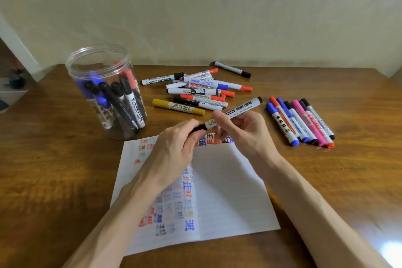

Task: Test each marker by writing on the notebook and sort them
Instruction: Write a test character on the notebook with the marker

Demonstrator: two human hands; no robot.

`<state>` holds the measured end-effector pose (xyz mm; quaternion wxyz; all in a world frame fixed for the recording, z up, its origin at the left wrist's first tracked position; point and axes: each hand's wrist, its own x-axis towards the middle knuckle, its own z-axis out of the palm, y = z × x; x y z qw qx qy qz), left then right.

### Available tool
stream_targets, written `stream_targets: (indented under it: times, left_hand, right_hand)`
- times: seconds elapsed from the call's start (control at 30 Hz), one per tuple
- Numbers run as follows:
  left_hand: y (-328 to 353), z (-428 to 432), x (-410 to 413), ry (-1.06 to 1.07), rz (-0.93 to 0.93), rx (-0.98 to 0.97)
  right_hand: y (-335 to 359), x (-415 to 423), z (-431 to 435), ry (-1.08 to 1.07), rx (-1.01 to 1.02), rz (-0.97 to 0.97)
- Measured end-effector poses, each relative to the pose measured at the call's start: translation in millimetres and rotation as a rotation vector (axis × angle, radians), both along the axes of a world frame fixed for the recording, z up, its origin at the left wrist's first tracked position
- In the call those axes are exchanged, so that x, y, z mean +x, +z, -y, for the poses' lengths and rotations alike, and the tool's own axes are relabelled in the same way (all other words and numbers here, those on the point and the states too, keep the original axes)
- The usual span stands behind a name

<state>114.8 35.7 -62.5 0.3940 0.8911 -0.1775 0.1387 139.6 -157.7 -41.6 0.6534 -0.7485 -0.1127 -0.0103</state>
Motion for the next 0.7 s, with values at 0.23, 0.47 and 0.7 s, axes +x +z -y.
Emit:
stream_targets:
  times: [0.23,0.47,0.7]
  left_hand:
    - [5.7,-7.4,0.3,-0.069,-0.18,-0.083]
    - [8.2,-9.0,1.5,-0.096,-0.246,-0.166]
    - [7.5,-4.3,-2.1,-0.061,-0.118,-0.128]
  right_hand:
    - [1.1,0.0,1.2,0.044,-0.025,0.005]
    - [4.3,-0.3,1.7,0.057,-0.039,0.035]
    - [-0.2,-5.8,-4.1,0.015,0.102,-0.068]
